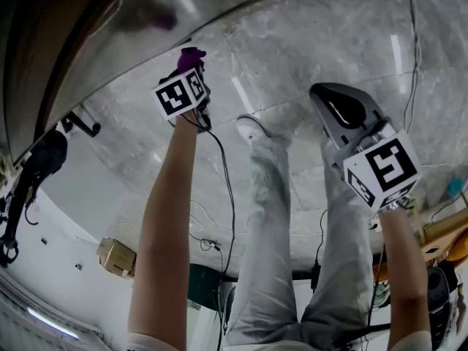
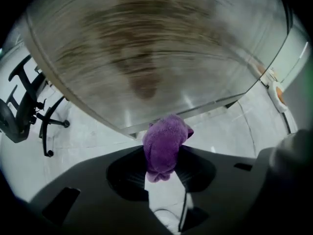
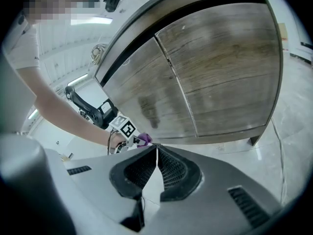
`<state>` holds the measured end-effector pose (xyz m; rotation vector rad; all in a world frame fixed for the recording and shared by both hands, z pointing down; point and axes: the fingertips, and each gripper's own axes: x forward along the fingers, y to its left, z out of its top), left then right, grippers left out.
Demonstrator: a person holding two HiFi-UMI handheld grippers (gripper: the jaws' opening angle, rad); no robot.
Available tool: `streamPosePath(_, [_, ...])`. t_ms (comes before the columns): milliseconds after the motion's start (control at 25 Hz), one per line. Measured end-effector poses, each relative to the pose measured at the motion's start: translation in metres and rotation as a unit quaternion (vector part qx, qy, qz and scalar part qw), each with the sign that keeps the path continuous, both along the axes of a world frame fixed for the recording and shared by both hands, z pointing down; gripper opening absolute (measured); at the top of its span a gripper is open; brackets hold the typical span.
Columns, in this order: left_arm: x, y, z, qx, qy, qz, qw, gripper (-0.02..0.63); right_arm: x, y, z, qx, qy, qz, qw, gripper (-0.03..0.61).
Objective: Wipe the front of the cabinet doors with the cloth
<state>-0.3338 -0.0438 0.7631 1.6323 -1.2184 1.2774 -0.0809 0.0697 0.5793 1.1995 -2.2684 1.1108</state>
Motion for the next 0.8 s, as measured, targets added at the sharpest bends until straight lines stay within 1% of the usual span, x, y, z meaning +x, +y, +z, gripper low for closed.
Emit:
streamPosePath(120, [0.07,0.004,0.022,-0.007,0.033,0.023,0.9992,0.143,0.032,0.011,0.014,-0.006,0.007,-0.011,1.0,0.029])
streamPosePath(240, [0.134,0.0,0.04,-0.011,0.048,0.062,0.9968,0.143,0.067,0.021,0.027,-0.013,0.019,-0.014,1.0,0.029])
streamPosePath(320, [0.173,-0.009,0.04,-0.006,0.058,0.08,0.9951,0.143,0.097,0.025,0.024,-0.014,0.03,-0.004,0.999,0.029])
streamPosePath(400, [0.202,-0.017,0.041,-0.001,0.069,0.083,0.9941,0.143,0.125,0.029,0.026,-0.017,0.042,0.017,0.999,0.029])
streamPosePath(480, [0.22,-0.023,0.047,0.004,0.078,0.079,0.9938,0.143,0.148,0.034,0.034,-0.023,0.049,0.05,0.997,0.029])
streamPosePath(560, [0.229,-0.031,0.057,0.01,0.083,0.077,0.9936,0.143,0.164,0.039,0.042,-0.03,0.048,0.096,0.994,0.029])
streamPosePath(640, [0.229,-0.042,0.065,0.018,0.08,0.076,0.9937,0.143,0.171,0.045,0.049,-0.036,0.043,0.139,0.989,0.029])
streamPosePath(680, [0.228,-0.049,0.068,0.022,0.079,0.074,0.9939,0.143,0.171,0.046,0.052,-0.038,0.041,0.153,0.987,0.029])
streamPosePath(720, [0.226,-0.055,0.07,0.025,0.079,0.072,0.9939,0.143,0.17,0.047,0.055,-0.038,0.04,0.16,0.986,0.029])
streamPosePath(800, [0.221,-0.059,0.071,0.025,0.084,0.07,0.9937,0.143,0.16,0.047,0.059,-0.039,0.042,0.155,0.986,0.029])
